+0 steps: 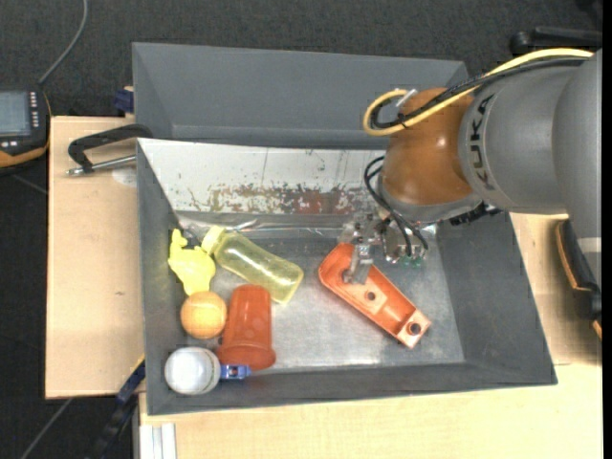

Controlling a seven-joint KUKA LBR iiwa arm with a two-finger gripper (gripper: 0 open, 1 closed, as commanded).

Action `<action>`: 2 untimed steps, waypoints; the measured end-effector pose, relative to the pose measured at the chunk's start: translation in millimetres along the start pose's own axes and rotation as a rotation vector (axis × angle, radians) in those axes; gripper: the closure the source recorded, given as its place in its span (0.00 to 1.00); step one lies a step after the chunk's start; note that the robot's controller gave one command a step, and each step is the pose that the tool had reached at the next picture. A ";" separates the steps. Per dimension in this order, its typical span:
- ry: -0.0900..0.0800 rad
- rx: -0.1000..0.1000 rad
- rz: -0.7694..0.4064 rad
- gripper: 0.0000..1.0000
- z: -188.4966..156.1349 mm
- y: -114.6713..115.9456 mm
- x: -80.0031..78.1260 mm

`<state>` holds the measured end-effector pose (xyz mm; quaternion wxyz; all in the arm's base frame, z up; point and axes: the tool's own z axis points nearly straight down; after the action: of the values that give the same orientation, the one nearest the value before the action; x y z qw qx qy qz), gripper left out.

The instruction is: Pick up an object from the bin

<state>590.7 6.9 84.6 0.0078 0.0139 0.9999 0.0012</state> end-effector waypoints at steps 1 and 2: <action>-0.002 0.000 0.004 1.00 -7.2 -9.4 -0.1; 0.000 0.000 0.011 1.00 -30.9 -12.0 3.9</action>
Offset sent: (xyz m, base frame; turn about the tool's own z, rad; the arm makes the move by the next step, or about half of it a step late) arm -0.0071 -0.0146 0.0482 0.0184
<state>586.0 -5.1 115.4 0.0079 0.0196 0.9998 0.0015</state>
